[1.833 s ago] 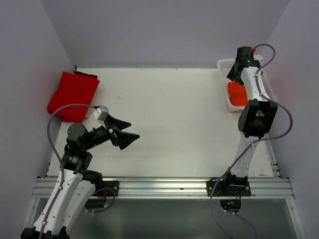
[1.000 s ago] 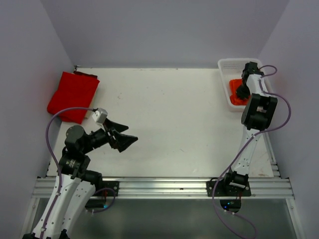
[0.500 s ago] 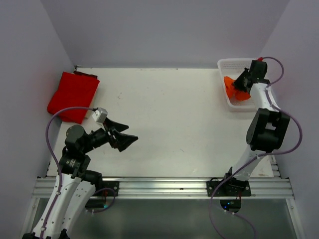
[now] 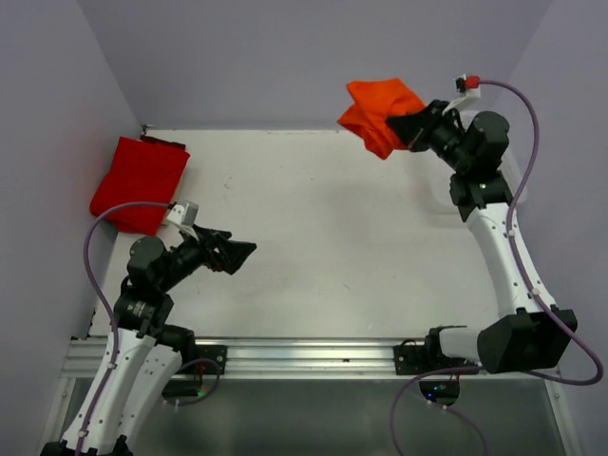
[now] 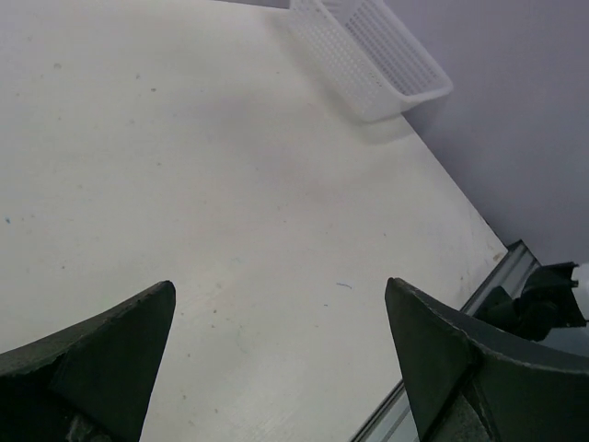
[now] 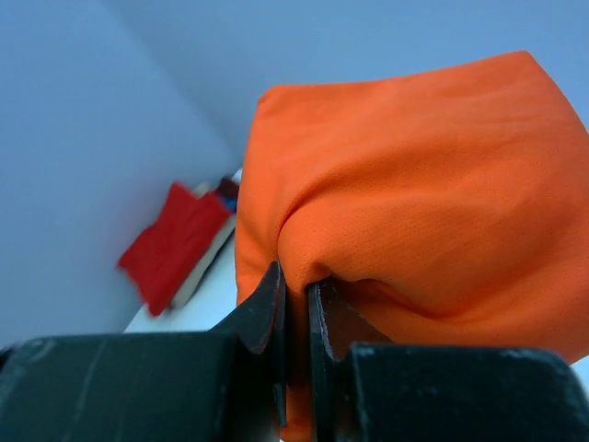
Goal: Fold and stack the t-shirts
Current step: Move the tshirt to the center of the board
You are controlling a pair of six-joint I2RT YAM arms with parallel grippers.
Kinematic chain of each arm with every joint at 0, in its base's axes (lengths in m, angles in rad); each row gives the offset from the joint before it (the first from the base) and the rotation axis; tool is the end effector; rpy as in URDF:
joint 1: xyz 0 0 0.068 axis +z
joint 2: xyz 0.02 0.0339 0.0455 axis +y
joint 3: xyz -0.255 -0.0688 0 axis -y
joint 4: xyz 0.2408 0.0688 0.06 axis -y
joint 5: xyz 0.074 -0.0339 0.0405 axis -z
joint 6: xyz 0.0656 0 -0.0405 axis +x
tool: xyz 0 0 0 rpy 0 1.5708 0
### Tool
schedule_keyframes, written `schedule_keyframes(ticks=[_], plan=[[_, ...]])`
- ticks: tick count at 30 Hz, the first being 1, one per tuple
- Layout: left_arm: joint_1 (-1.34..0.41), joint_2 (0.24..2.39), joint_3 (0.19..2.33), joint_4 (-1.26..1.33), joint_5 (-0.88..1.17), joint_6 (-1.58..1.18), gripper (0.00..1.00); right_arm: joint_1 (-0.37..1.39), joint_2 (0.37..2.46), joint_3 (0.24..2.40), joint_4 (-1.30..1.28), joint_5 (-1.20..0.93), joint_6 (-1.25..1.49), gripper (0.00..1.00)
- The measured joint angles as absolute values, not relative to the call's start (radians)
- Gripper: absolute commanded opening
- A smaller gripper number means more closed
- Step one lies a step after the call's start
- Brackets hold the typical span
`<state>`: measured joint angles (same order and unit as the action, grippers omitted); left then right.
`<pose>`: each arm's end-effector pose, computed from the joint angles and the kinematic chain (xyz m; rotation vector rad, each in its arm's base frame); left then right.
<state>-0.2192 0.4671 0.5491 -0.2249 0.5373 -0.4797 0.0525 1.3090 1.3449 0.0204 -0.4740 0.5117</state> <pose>0.1454 -0.0668 0.2893 0.1859 1.7829 -0.9683 0.3226 0.0469 0.4359 -0.0324 1.5757 0.8039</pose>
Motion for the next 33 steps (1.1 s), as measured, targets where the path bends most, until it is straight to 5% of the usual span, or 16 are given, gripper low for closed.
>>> schedule_keyframes(ticks=[8, 18, 33], plan=[[-0.22, 0.514, 0.382, -0.144, 0.466, -0.585, 1.0, 0.221, 1.243, 1.019, 0.037, -0.624, 0.588, 0.0], [-0.266, 0.466, 0.104, 0.116, 0.432, -0.762, 1.0, 0.347, 1.246, 0.978, 0.021, -0.707, 0.651, 0.0], [-0.767, 0.876, 0.285, 0.429, -0.052, -0.608, 1.0, 0.432, 1.465, 1.11, 0.01, -0.724, 0.719, 0.0]])
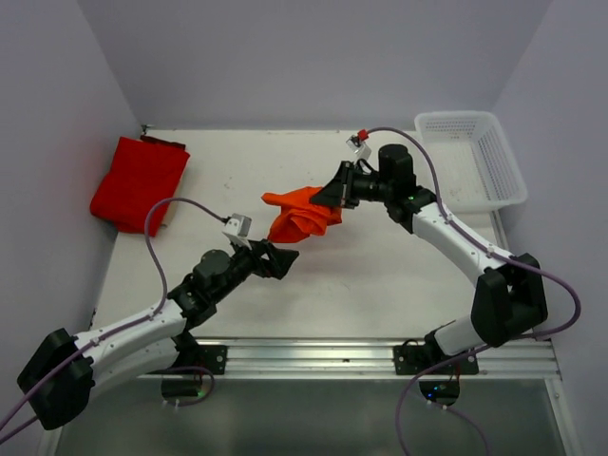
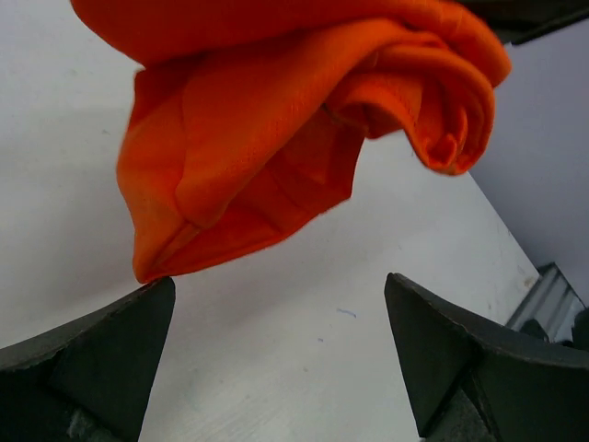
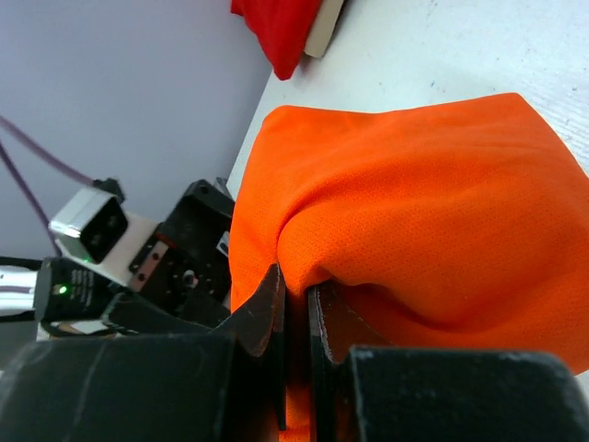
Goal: Fold and stack the t-shirts
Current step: Move the tshirt to the center of the board
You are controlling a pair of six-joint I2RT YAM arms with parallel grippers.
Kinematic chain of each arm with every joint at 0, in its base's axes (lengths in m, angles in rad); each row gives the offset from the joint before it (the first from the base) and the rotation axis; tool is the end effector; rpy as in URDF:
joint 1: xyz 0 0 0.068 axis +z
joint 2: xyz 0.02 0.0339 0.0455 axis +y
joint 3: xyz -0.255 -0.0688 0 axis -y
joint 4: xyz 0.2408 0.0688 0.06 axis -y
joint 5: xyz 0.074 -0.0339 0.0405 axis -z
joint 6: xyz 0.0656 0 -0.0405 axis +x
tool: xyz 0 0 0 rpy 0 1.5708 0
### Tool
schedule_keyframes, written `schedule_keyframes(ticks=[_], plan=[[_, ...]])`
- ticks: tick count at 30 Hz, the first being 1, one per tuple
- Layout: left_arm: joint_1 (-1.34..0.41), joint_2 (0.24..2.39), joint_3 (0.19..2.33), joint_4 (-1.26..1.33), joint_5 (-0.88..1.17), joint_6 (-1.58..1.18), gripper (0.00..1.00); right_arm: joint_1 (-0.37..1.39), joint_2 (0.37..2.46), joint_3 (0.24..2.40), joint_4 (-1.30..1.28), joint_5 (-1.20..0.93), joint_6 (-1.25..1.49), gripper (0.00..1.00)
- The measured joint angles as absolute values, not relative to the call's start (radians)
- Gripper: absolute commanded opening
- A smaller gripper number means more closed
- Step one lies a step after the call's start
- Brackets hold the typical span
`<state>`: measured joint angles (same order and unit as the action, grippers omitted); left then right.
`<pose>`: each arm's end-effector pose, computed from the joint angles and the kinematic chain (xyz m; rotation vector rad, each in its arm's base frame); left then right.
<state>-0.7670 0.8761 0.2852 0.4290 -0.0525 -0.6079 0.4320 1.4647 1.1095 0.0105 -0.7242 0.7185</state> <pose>0.1664 -0.1556 0.2026 0.1048 1.8292 -0.9507 0.3047 0.1883 0.2980 -0.2464 2.0932 1.4267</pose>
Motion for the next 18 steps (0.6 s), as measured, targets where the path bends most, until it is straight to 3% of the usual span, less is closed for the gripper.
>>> schedule_keyframes(ticks=[8, 13, 18], plan=[[-0.837, 0.952, 0.292, 0.509, -0.376, -0.721, 1.0, 0.432, 1.536, 1.153, 0.037, -0.73, 0.753, 0.0], [-0.915, 1.102, 0.313, 0.519, -0.52, -0.855, 1.0, 0.432, 1.587, 1.181, 0.207, -0.772, 0.884, 0.0], [-0.955, 1.12, 0.313, 0.596, -0.639, -0.961, 1.0, 0.432, 1.657, 1.22, 0.379, -0.8, 1.034, 0.0]])
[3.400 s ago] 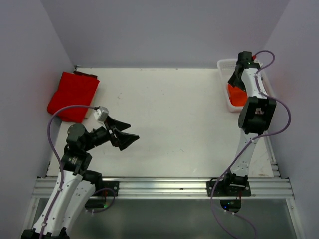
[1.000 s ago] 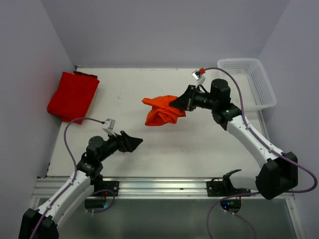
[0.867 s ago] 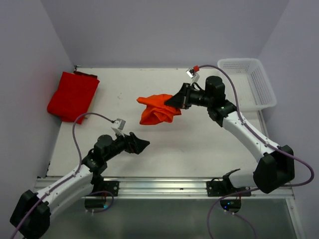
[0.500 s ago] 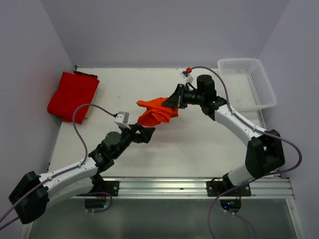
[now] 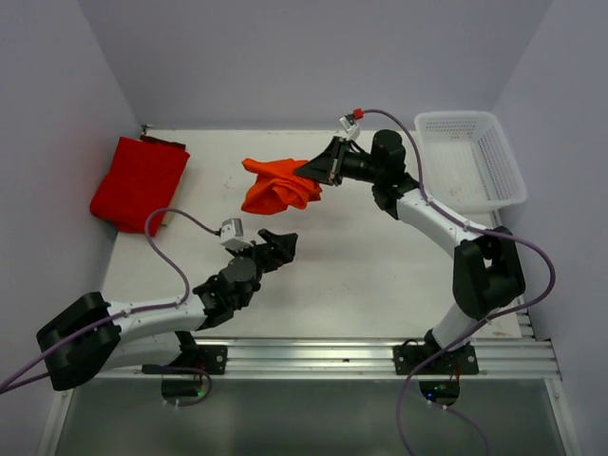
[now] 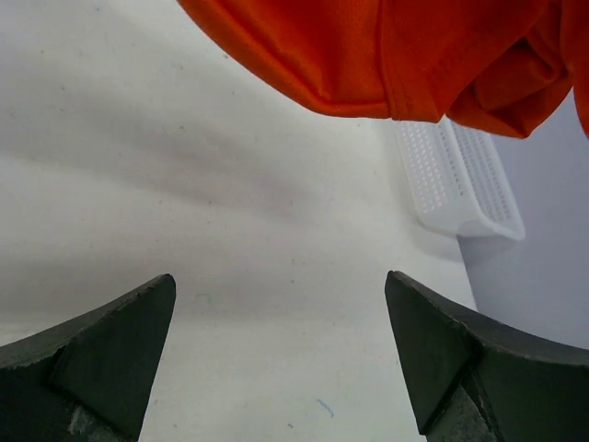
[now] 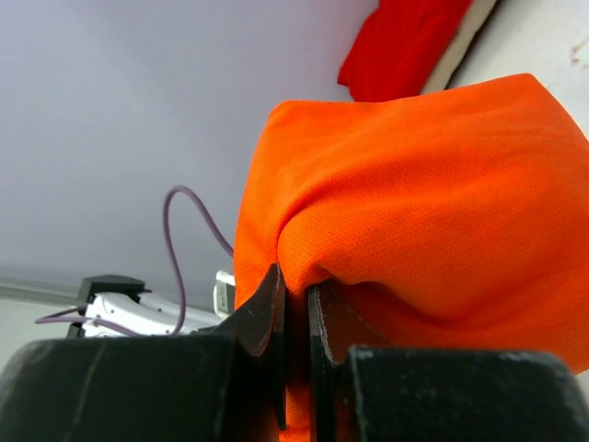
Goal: Fold and stack the t-shirts
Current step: Move the tshirt to the center of the board
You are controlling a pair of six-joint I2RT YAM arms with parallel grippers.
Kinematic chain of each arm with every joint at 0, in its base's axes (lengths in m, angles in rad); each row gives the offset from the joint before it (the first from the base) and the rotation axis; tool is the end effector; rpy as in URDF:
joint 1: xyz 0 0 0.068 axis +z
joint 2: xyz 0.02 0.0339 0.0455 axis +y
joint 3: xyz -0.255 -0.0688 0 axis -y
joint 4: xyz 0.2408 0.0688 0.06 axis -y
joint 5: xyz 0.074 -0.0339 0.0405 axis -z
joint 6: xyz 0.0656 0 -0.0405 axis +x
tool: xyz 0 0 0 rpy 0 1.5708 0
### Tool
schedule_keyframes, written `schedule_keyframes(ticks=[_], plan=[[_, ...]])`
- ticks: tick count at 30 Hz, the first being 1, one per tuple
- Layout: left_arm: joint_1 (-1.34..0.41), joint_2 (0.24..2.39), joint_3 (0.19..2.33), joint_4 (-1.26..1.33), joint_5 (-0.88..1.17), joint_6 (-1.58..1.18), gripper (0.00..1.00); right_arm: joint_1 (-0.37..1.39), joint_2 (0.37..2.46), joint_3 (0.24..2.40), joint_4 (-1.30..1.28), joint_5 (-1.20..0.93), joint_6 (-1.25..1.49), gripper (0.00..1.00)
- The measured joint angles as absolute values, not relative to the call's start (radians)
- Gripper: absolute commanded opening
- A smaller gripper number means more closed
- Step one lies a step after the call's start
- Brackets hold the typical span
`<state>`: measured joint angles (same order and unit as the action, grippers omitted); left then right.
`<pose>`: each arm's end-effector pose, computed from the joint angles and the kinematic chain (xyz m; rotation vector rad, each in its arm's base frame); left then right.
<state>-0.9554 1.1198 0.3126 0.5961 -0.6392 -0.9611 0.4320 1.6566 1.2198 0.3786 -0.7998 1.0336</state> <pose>0.1720 -0.1755 0.1840 -0.4739 1.7514 -0.8258 0.3480 0.2123 0.3131 -0.1519 1.9276 1.6978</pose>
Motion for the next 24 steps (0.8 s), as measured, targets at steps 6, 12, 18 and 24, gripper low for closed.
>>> schedule_keyframes(ticks=[6, 12, 18, 24], plan=[[-0.969, 1.062, 0.261, 0.706, -0.738, -1.005, 1.0, 0.432, 1.664, 1.225, 0.484, -0.805, 1.133, 0.0], [-0.981, 1.092, 0.146, 0.992, -0.82, -0.99, 1.0, 0.431, 1.71, 1.225, 0.667, -0.808, 1.271, 0.0], [-0.983, 1.31, 0.164, 1.208, -0.83, -0.9, 1.0, 0.43, 1.765, 1.219, 0.765, -0.815, 1.369, 0.0], [-0.98, 1.374, 0.227, 1.254, -0.818, -0.77, 1.0, 0.43, 1.764, 1.193, 0.772, -0.831, 1.375, 0.0]])
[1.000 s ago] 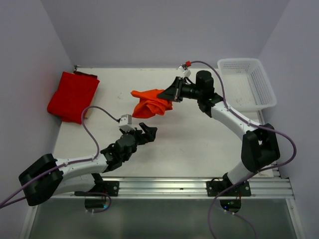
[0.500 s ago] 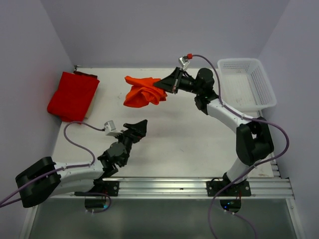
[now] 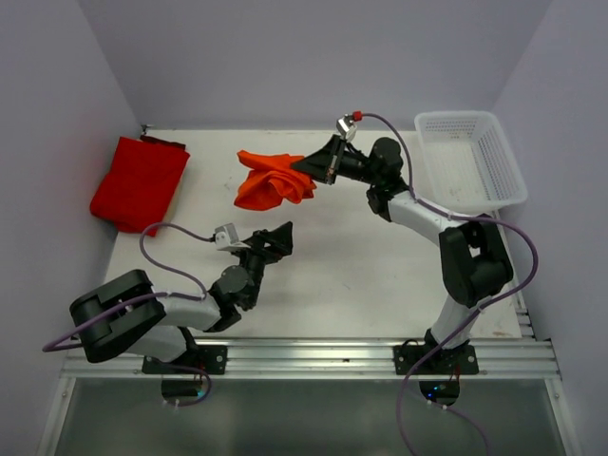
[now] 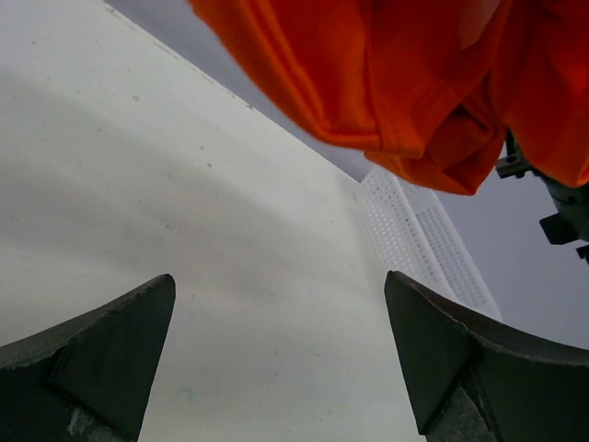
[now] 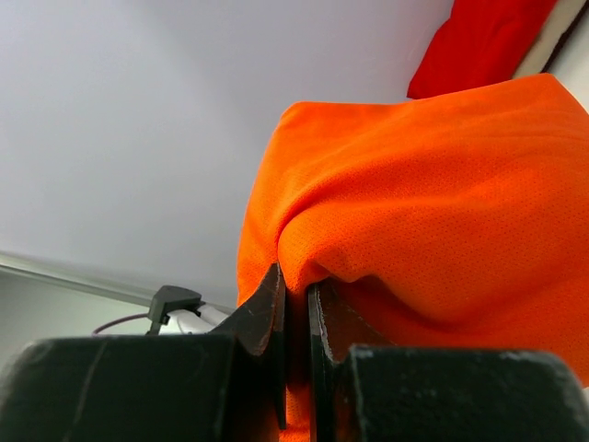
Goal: Fold and stack the t-shirts
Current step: Move the tshirt to the center of the board
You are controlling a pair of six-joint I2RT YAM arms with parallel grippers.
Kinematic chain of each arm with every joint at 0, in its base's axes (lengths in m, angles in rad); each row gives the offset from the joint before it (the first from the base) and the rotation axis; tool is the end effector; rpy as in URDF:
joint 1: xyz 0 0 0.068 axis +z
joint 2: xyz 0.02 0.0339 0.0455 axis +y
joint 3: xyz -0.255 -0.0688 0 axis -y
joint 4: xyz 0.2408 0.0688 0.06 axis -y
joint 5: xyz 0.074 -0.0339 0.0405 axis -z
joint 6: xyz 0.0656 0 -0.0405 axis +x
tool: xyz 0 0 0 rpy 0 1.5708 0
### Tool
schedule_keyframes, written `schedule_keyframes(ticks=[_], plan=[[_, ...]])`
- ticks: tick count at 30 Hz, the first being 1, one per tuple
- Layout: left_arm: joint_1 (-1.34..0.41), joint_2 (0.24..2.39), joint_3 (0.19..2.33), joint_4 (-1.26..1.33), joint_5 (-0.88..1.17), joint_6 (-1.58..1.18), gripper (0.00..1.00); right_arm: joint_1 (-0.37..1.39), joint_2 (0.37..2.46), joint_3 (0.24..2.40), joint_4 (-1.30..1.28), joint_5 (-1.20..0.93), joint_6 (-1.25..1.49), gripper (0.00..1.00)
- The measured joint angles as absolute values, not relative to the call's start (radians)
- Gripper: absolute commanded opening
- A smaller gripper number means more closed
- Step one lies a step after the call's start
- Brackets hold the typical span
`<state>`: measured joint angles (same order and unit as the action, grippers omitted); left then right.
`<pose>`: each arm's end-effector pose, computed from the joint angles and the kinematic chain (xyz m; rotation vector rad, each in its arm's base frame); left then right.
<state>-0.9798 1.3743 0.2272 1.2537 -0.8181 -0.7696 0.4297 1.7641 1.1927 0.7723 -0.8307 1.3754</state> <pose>0.1746 -0.1743 0.1814 -0.5239 1.4610 -0.8050 0.3615 0.2189 0.3076 -0.0400 1.8011 1.9564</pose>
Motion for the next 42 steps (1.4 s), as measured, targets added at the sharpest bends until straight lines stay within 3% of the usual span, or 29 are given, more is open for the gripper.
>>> schedule_keyframes(ticks=[12, 27, 34, 35, 37, 38, 40, 42], plan=[[-0.931, 1.156, 0.241, 1.302, -0.759, -0.639, 1.0, 0.374, 1.801, 1.114, 0.867, -0.836, 1.41, 0.0], [-0.894, 1.214, 0.264, 1.3, -0.738, -0.631, 1.0, 0.375, 1.832, 1.071, 1.199, -0.846, 1.663, 0.0], [-0.858, 1.213, 0.286, 1.3, -0.72, -0.616, 1.0, 0.388, 1.826, 0.956, 1.261, -0.856, 1.766, 0.0], [-0.851, 1.213, 0.289, 1.301, -0.716, -0.616, 0.95, 0.393, 1.82, 0.932, 1.261, -0.856, 1.773, 0.0], [-0.836, 1.213, 0.294, 1.301, -0.707, -0.615, 0.77, 0.403, 1.807, 0.889, 1.262, -0.857, 1.781, 0.0], [-0.831, 1.213, 0.295, 1.301, -0.702, -0.617, 0.46, 0.407, 1.8, 0.873, 1.263, -0.857, 1.785, 0.0], [-0.815, 1.212, 0.299, 1.301, -0.683, -0.625, 0.04, 0.414, 1.788, 0.852, 1.265, -0.858, 1.792, 0.0], [-0.8, 1.212, 0.302, 1.3, -0.665, -0.632, 0.0, 0.416, 1.78, 0.847, 1.266, -0.858, 1.796, 0.0]])
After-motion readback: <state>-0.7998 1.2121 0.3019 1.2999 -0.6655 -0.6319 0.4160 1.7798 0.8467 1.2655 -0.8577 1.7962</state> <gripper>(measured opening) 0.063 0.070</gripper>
